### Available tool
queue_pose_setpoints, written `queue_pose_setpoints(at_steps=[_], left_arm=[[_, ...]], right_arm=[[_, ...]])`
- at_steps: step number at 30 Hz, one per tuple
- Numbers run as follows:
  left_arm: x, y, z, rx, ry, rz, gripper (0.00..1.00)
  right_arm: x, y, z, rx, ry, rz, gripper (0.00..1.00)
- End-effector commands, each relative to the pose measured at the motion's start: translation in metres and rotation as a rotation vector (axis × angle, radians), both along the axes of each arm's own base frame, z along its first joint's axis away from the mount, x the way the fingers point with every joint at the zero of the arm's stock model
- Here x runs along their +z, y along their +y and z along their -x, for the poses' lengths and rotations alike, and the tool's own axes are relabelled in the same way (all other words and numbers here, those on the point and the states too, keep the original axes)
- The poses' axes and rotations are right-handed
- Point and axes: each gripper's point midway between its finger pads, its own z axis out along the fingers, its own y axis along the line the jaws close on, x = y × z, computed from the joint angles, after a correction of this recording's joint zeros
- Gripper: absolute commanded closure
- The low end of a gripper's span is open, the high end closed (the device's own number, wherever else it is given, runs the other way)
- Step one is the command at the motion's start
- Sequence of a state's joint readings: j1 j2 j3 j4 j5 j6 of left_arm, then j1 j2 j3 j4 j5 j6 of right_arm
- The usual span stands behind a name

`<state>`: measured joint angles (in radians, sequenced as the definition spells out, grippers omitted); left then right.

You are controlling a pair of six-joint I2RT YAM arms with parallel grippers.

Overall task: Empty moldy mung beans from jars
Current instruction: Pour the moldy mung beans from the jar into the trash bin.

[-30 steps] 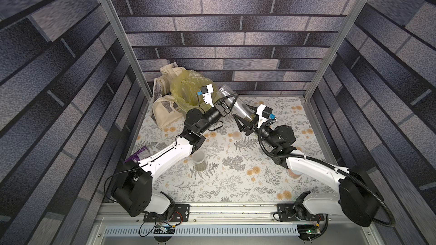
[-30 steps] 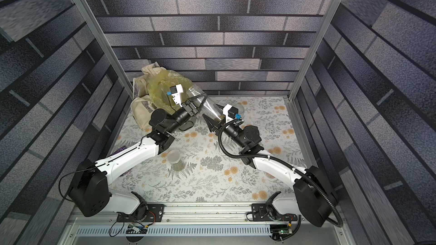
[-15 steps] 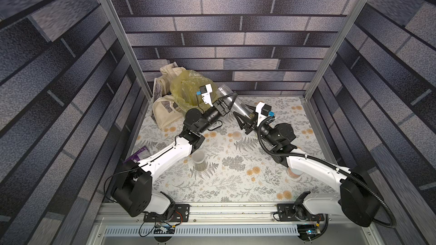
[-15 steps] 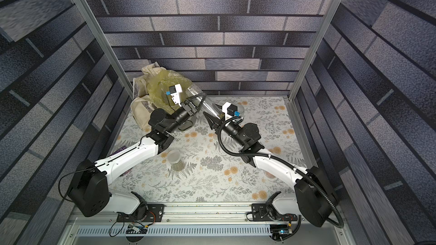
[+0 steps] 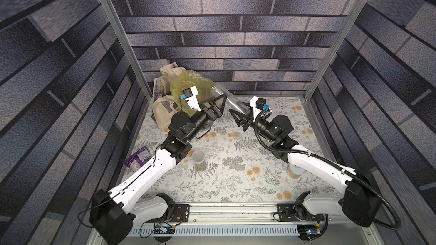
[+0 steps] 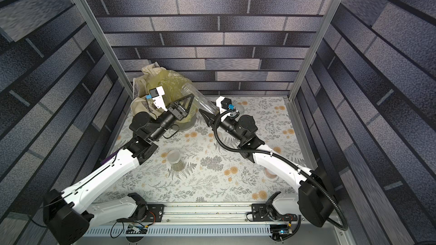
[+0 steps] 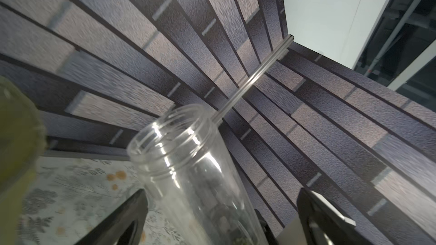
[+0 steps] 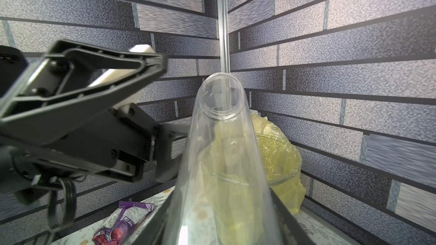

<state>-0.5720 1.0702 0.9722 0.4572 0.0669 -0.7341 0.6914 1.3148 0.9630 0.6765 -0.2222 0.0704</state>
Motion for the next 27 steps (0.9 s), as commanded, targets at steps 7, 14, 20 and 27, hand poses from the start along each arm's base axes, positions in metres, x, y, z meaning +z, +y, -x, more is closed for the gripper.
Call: queue_pose_setpoints(at_steps=[7,14,20,27], left_arm=[[-0.012,0.104,0.017,0.473,0.022,-0.289,0.00],[-0.037,0.128,0.027,0.543,0.061,-0.305,0.00],[-0.051,0.147,0.037,0.587,0.082,-0.292,0.00],[-0.063,0.167,0.045,0.635,0.113,-0.267,0.00]], right_arm=[[-0.008,0.036,-0.049,-0.027,0.251,0.318,0.53],[-0.025,0.070,-0.092,-0.018,0.379,0.448,0.53],[-0.042,0.090,-0.136,-0.079,0.406,0.574,0.54],[-0.051,0.090,-0.157,-0.152,0.393,0.606,0.52]])
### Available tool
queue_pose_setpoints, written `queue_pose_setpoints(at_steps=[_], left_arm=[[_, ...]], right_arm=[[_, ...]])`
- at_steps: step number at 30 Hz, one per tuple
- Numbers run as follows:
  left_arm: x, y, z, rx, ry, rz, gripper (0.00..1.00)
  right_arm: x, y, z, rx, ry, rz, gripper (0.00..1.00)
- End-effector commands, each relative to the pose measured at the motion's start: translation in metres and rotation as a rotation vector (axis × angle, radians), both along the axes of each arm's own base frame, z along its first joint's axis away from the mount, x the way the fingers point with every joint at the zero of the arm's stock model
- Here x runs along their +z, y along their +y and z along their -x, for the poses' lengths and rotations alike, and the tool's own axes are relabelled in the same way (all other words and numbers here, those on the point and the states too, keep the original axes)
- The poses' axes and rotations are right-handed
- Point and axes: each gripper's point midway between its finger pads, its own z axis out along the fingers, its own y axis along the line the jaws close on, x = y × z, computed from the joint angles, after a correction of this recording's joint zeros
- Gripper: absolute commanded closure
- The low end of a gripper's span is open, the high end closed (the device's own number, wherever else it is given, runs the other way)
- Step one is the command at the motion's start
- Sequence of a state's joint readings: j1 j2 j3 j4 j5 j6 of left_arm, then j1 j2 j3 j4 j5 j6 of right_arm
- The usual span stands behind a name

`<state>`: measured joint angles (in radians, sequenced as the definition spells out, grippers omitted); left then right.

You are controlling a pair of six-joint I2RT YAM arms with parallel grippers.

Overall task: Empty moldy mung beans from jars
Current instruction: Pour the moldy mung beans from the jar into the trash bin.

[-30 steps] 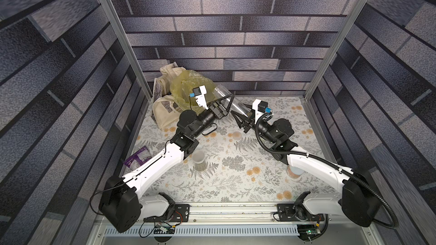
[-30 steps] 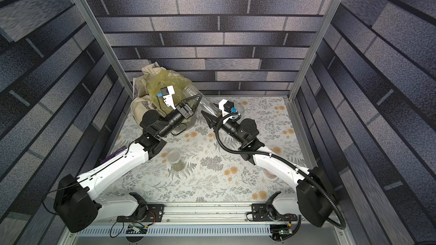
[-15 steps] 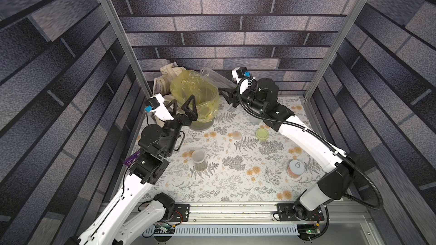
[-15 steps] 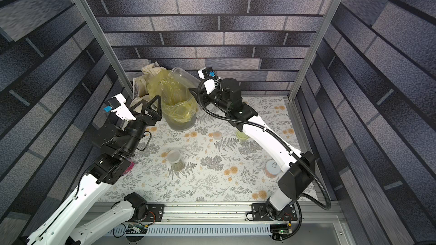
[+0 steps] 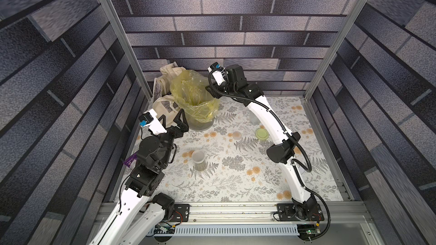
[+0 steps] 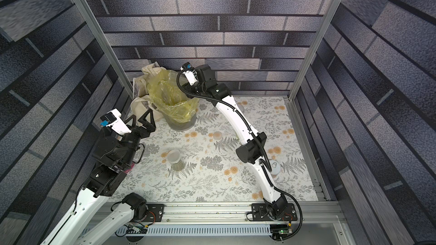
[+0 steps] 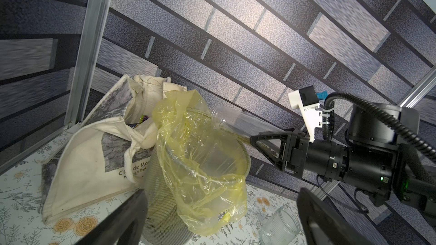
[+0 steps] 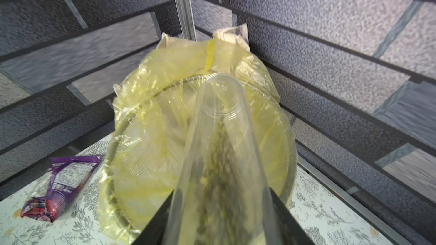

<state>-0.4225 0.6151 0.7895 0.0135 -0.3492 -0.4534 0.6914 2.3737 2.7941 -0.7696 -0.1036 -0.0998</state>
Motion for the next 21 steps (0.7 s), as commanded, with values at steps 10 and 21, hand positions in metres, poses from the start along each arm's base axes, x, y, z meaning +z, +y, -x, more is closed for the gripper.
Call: queue_pose_setpoints(at_steps=[10,21], left_arm=[[-0.019,0.004,-0.007,-0.016,0.051,0.047,0.00],[-0.019,-0.007,-0.019,-0.052,0.083,0.029,0.00]], right_arm=[[0.005,-0.011,0.007,0.006,-0.026,0.049,0.51],[0.012,-0.017,0.009,-0.010,-0.065,0.079,0.51]])
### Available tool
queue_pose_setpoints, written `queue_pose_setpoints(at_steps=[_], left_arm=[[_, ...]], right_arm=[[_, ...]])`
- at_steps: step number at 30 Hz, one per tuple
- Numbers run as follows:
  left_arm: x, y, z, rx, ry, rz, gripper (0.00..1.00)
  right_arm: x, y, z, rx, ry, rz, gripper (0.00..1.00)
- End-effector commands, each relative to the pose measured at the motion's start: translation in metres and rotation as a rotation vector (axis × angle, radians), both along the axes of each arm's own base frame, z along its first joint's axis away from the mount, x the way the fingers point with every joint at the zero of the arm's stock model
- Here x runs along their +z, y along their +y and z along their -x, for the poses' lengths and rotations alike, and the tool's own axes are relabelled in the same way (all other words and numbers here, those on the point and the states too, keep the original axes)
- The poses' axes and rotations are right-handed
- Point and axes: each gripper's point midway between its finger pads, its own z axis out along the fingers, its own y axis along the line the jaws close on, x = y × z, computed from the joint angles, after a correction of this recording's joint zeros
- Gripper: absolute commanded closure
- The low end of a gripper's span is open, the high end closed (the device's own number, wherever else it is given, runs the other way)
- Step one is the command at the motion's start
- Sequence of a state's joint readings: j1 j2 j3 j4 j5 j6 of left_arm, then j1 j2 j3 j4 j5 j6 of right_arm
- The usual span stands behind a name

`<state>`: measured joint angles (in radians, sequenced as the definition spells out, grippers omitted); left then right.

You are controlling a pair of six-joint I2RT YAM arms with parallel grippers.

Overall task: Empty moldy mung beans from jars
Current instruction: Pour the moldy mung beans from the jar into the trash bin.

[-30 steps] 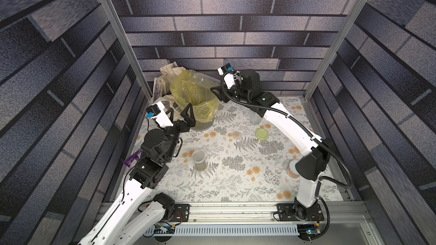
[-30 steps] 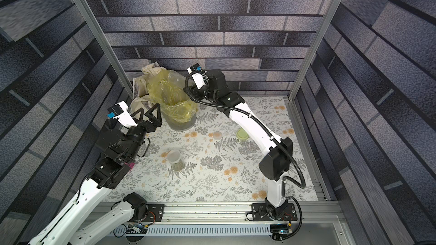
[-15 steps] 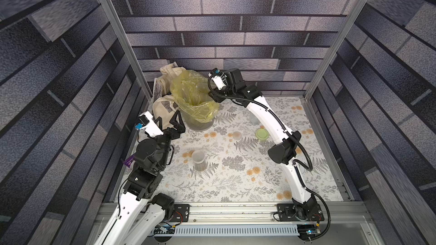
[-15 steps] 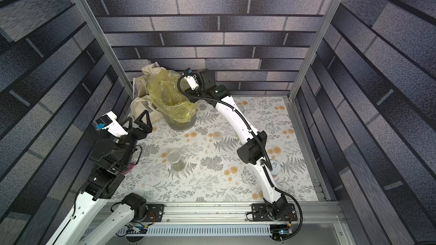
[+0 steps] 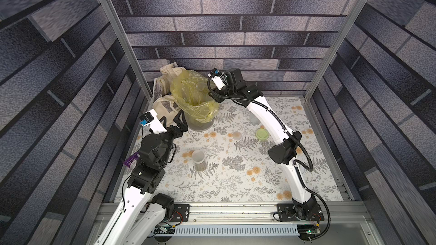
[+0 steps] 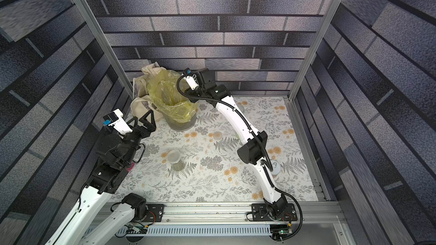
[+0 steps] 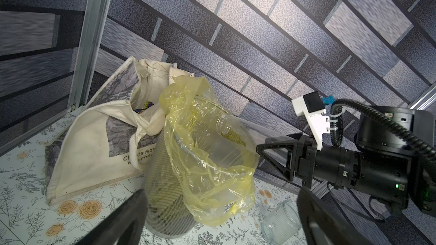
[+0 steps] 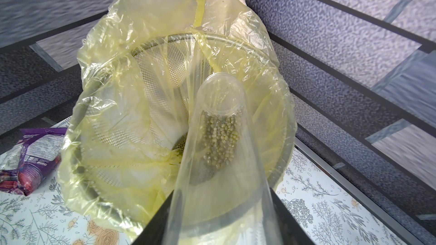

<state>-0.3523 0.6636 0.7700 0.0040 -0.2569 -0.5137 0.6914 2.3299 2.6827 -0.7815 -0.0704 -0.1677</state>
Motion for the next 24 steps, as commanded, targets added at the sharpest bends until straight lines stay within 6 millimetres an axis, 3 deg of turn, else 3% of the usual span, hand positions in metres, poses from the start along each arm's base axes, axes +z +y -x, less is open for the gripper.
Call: queue_pose_setpoints(at_steps=[1,4,9,10,11,21,24], left_arm=[[0.004,-0.007,-0.004,-0.034,0.015,0.002,0.00],[0.004,-0.014,-0.012,-0.059,0.025,-0.002,0.00],[0.006,-0.028,-0.023,-0.113,0.055,-0.033,0.00],[0.007,-0.031,-0.026,-0.125,0.061,-0.040,0.00],[0.008,-0.033,-0.028,-0.133,0.063,-0.044,0.00],[0.020,-0.039,-0.040,-0.142,0.060,-0.059,0.00],[0.019,-0.040,-0.045,-0.138,0.075,-0.057,0.00]], right_arm=[[0.035,-0.008,0.008,-0.005,-0.075,-0.023,0.51],[0.035,-0.004,0.010,0.011,-0.099,-0.059,0.51],[0.058,-0.005,0.017,0.030,-0.202,-0.153,0.51],[0.054,-0.004,0.016,0.034,-0.204,-0.158,0.51],[0.075,-0.008,0.026,0.047,-0.243,-0.195,0.51],[0.110,-0.028,0.062,0.093,-0.401,-0.383,0.50],[0.110,-0.033,0.066,0.098,-0.402,-0.397,0.49]])
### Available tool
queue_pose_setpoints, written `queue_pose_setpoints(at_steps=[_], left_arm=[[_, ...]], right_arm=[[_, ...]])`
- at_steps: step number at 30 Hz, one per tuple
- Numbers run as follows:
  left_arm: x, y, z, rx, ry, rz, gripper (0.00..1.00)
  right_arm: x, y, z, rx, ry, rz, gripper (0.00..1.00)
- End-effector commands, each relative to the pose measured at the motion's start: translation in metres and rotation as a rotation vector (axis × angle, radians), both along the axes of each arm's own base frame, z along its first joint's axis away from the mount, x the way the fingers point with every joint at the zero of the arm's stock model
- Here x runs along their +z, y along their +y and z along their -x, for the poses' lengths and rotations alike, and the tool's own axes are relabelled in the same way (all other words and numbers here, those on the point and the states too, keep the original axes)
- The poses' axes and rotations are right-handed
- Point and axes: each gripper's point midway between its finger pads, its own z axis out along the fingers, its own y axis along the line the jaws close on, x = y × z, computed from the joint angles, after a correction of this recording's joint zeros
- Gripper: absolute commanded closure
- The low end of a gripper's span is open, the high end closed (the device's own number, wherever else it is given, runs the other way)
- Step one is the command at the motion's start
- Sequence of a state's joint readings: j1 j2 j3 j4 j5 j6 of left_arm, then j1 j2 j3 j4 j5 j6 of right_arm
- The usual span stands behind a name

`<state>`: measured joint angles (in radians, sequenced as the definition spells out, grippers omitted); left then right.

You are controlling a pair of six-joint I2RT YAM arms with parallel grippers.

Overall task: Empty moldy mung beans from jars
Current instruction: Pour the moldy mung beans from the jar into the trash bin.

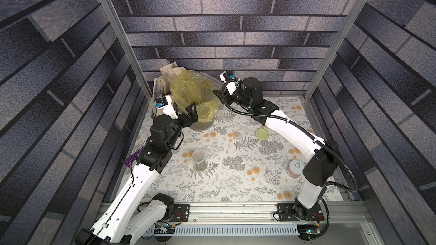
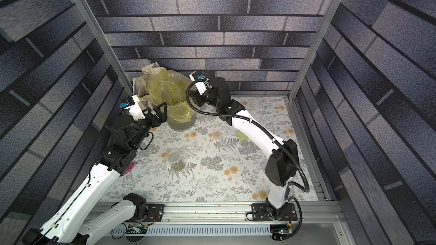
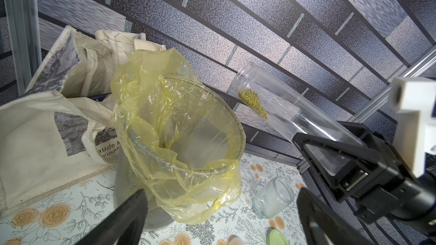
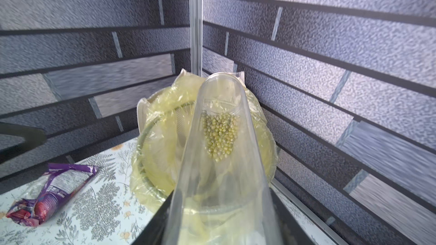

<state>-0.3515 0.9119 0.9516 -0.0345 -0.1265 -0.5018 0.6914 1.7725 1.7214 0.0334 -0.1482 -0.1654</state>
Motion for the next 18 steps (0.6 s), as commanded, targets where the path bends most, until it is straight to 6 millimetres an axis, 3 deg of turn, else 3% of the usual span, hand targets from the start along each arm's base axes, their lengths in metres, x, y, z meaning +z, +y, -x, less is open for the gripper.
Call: queue_pose_setpoints(at_steps=[1,8,18], left_arm=[[0.016,-0.001,-0.002,-0.007,-0.020,-0.011,0.00],[0.015,-0.003,-0.013,-0.004,-0.014,0.006,0.00],[0.015,-0.015,-0.051,-0.073,-0.003,0.072,0.00]], right_arm=[[0.041,-0.003,0.010,0.029,-0.099,-0.117,0.50],[0.032,-0.006,0.011,0.037,-0.089,-0.150,0.50],[0.028,-0.007,0.017,0.059,-0.146,-0.271,0.50]])
